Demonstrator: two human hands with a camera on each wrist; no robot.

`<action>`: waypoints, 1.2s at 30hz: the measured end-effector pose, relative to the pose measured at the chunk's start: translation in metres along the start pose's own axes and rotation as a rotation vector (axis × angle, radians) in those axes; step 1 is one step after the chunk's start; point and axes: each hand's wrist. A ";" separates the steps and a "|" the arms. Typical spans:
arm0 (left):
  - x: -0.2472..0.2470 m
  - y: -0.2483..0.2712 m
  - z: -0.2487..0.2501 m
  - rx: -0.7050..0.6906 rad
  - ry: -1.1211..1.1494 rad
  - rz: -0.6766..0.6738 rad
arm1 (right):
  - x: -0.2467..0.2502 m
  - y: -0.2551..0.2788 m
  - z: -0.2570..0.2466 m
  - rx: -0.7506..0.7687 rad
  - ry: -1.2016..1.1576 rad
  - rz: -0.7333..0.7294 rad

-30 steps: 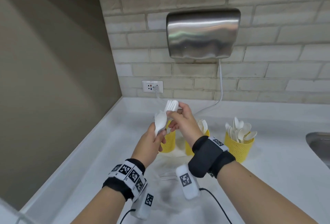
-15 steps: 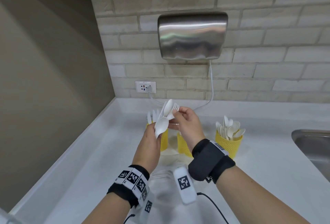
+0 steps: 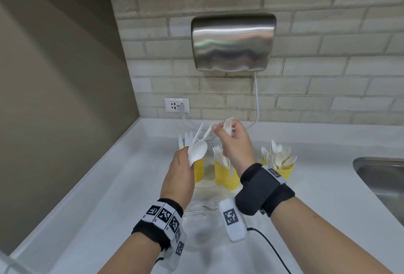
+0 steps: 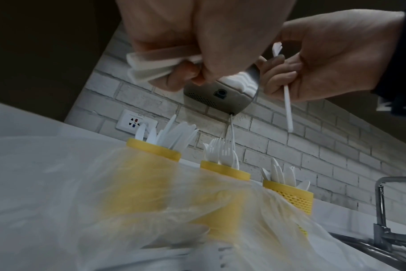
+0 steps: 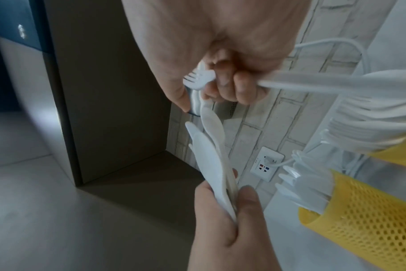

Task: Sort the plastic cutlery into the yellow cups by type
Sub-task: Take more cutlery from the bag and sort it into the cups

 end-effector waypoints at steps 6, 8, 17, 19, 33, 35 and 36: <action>0.005 -0.001 -0.011 -0.075 -0.194 0.048 | -0.010 0.000 0.002 -0.005 0.075 0.000; 0.008 0.000 -0.015 -0.083 -0.274 0.059 | -0.013 -0.002 0.005 -0.016 0.141 -0.035; 0.029 0.001 -0.043 0.054 -0.340 0.008 | -0.041 -0.014 0.000 0.038 0.165 0.035; 0.036 0.001 -0.052 0.097 -0.311 0.031 | -0.043 -0.016 -0.004 0.081 0.128 0.121; 0.050 0.001 -0.067 -0.003 -0.441 0.172 | -0.058 -0.028 0.053 -0.014 0.843 -0.132; 0.049 0.002 -0.068 -0.033 -0.481 0.198 | -0.059 -0.021 0.045 0.024 0.703 -0.126; 0.049 0.001 -0.067 -0.038 -0.490 0.201 | -0.060 -0.015 0.041 0.047 0.608 -0.138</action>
Point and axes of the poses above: each hand's wrist, its own y-axis away from the middle knuckle, its own x-axis out of the back of the hand, z = x × y, and after that the axes turned 2 degrees about z, right-handed
